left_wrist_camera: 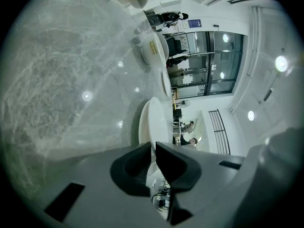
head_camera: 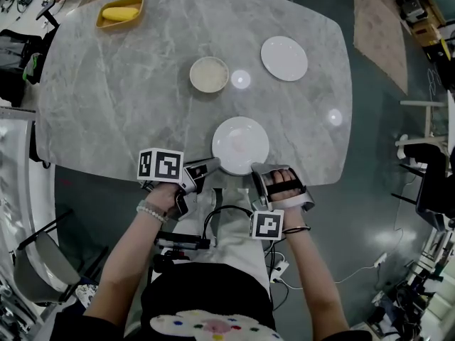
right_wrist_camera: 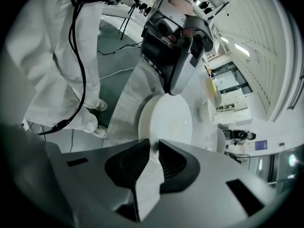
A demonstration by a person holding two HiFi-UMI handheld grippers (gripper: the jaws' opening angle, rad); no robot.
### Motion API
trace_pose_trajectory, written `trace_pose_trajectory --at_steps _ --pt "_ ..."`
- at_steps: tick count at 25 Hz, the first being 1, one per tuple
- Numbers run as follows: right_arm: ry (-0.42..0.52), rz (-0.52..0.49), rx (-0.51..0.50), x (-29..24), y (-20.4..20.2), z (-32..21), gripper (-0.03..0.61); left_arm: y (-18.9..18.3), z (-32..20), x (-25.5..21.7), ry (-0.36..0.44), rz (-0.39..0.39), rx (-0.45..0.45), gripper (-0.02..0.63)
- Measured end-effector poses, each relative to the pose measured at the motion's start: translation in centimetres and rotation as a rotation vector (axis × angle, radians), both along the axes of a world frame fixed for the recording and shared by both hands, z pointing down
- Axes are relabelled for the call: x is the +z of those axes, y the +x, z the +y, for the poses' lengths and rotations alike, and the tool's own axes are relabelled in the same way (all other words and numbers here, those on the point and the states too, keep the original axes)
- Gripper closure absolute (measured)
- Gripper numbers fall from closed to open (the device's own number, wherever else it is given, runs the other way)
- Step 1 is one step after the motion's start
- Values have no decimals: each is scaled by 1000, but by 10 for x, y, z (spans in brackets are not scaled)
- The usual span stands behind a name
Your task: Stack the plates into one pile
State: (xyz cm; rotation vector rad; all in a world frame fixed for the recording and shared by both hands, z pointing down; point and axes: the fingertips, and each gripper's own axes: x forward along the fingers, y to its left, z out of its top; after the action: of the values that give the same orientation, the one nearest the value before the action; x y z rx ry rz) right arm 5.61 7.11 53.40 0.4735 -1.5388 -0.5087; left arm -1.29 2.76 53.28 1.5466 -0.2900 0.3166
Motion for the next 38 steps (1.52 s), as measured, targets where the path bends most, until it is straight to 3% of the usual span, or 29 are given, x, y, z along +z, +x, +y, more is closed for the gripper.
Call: trace_pose_trajectory --at_steps 10,18,24,32,38 --pt "-60 -49 47 -3 9 -6 442 -2 8 9 8 -62 80 571" --pt "-85 -69 86 -4 20 -5 411 2 12 0 49 -29 133 442" --pt "-67 -189 169 -9 22 -7 400 -4 12 -14 104 -26 163 431" --pt "71 -402 333 -49 36 -38 417 0 -20 -46 217 -13 101 430" --pt "202 -516 429 -79 62 -68 426 31 -59 -65 229 39 -21 430"
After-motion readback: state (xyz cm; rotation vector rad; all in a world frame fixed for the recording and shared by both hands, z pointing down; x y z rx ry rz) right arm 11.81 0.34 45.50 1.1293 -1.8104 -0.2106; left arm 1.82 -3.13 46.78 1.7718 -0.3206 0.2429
